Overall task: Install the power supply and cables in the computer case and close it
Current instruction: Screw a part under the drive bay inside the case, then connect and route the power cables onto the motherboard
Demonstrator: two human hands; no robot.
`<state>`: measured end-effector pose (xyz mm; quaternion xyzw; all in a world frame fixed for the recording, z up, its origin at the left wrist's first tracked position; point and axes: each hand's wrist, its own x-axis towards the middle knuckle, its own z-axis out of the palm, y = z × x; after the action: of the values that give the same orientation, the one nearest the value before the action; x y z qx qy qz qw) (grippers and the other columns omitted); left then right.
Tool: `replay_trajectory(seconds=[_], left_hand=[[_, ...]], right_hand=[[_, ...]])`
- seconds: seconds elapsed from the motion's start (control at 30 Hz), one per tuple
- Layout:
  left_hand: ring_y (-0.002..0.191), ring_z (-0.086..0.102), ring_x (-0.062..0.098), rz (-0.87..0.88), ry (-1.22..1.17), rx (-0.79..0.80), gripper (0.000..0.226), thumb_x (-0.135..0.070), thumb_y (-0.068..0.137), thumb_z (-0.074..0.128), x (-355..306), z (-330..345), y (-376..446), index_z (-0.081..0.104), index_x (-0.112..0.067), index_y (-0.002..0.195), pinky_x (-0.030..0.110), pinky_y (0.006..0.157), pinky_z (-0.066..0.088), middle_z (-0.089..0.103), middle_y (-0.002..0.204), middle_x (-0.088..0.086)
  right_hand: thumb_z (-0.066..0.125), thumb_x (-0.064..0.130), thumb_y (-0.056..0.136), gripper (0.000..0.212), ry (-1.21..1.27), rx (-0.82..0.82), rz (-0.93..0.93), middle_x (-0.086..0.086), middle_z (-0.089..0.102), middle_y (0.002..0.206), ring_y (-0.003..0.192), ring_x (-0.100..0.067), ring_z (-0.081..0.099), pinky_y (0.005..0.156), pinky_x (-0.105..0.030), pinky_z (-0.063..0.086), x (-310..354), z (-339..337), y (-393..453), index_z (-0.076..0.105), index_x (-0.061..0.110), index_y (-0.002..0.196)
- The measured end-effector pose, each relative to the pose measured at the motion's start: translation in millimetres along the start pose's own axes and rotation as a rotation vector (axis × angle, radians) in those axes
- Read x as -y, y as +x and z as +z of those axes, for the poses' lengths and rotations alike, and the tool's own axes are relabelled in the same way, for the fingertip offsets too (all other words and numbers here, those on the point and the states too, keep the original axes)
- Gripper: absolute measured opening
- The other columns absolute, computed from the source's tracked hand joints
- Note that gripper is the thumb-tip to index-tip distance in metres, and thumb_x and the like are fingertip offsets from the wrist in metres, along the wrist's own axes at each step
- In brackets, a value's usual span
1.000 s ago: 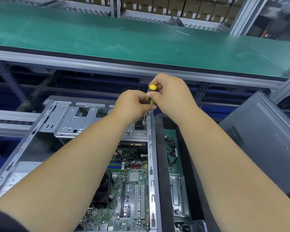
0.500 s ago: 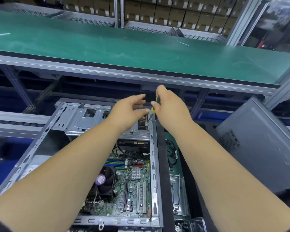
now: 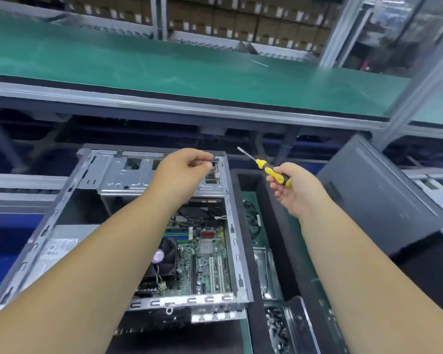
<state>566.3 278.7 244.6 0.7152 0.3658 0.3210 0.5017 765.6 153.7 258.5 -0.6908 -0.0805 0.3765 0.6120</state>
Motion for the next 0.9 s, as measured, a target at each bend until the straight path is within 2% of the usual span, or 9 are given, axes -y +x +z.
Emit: replay_trajectory(seconds=[0.1, 0.23, 0.33, 0.43, 0.57, 0.63, 0.73, 0.8, 0.9], left_hand=[[0.083, 0.063, -0.006, 0.020, 0.021, 0.139, 0.014, -0.030, 0.091, 0.064, -3, 20, -9, 0.071, -0.037, 0.101, 0.003, 0.060, 0.042, 0.069, 0.096, -0.016], [0.086, 0.062, -0.007, 0.071, 0.070, 0.294, 0.013, -0.030, 0.090, 0.065, -11, 43, -23, 0.072, -0.039, 0.098, 0.012, 0.072, 0.043, 0.070, 0.096, -0.017], [0.084, 0.062, -0.009, 0.116, 0.093, 0.358, 0.013, -0.031, 0.090, 0.065, -16, 57, -38, 0.072, -0.040, 0.097, 0.012, 0.071, 0.044, 0.070, 0.094, -0.020], [0.080, 0.061, -0.011, 0.144, 0.155, 0.388, 0.014, -0.031, 0.090, 0.065, -19, 68, -53, 0.072, -0.041, 0.097, 0.006, 0.061, 0.041, 0.069, 0.089, -0.024], [0.083, 0.062, -0.008, 0.131, 0.235, 0.376, 0.015, -0.029, 0.089, 0.065, -19, 78, -73, 0.072, -0.039, 0.098, 0.016, 0.070, 0.049, 0.069, 0.091, -0.023], [0.085, 0.060, -0.012, 0.120, 0.282, 0.339, 0.015, -0.027, 0.089, 0.065, -15, 82, -82, 0.072, -0.036, 0.099, 0.013, 0.076, 0.045, 0.070, 0.093, -0.022], [0.079, 0.056, -0.019, 0.089, 0.361, 0.305, 0.015, -0.029, 0.090, 0.063, -10, 84, -96, 0.071, -0.037, 0.101, 0.008, 0.064, 0.039, 0.066, 0.092, -0.026], [0.082, 0.053, -0.022, 0.076, 0.407, 0.287, 0.016, -0.029, 0.091, 0.062, -6, 83, -105, 0.071, -0.037, 0.102, 0.002, 0.061, 0.035, 0.064, 0.091, -0.029], [0.087, 0.053, -0.019, 0.067, 0.441, 0.241, 0.017, -0.027, 0.091, 0.062, -2, 80, -117, 0.070, -0.036, 0.103, -0.001, 0.065, 0.036, 0.064, 0.093, -0.028]], right_hand=[[0.057, 0.012, 0.091, 0.012, 0.092, 0.053, 0.033, -0.003, 0.074, 0.078, 0.052, -0.006, 0.046, 0.053, -0.018, 0.033, -26, -29, -14, 0.069, 0.011, 0.095], [0.062, 0.004, 0.092, 0.012, 0.005, 0.027, -0.096, -0.010, 0.074, 0.091, 0.064, -0.007, 0.066, 0.057, -0.018, 0.046, -60, -62, -35, 0.067, 0.009, 0.103], [0.064, -0.001, 0.089, 0.018, -0.183, -0.097, -0.117, -0.015, 0.073, 0.095, 0.070, -0.014, 0.069, 0.057, -0.022, 0.053, -87, -89, -47, 0.064, 0.005, 0.106], [0.068, 0.001, 0.083, 0.018, -0.449, -0.197, -0.077, -0.009, 0.070, 0.087, 0.069, -0.020, 0.063, 0.069, -0.035, 0.055, -119, -112, -48, 0.066, 0.011, 0.097], [0.074, 0.008, 0.076, 0.017, -0.623, -0.061, -0.018, -0.010, 0.069, 0.082, 0.068, -0.023, 0.064, 0.075, -0.043, 0.056, -158, -111, -48, 0.062, 0.019, 0.081], [0.075, 0.015, 0.074, 0.016, -0.748, 0.033, -0.008, -0.007, 0.070, 0.084, 0.072, -0.024, 0.065, 0.076, -0.041, 0.057, -174, -102, -46, 0.061, 0.020, 0.079], [0.075, 0.019, 0.074, 0.015, -0.852, 0.129, 0.002, -0.006, 0.070, 0.085, 0.073, -0.024, 0.064, 0.074, -0.037, 0.057, -193, -88, -44, 0.061, 0.019, 0.077], [0.074, 0.019, 0.076, 0.011, -0.927, 0.173, 0.017, -0.011, 0.072, 0.085, 0.069, -0.025, 0.064, 0.069, -0.037, 0.058, -201, -80, -43, 0.064, 0.014, 0.079], [0.073, 0.022, 0.079, 0.013, -1.036, 0.213, 0.002, -0.005, 0.067, 0.073, 0.058, -0.017, 0.060, 0.050, -0.021, 0.049, -207, -74, -43, 0.066, 0.013, 0.083]])
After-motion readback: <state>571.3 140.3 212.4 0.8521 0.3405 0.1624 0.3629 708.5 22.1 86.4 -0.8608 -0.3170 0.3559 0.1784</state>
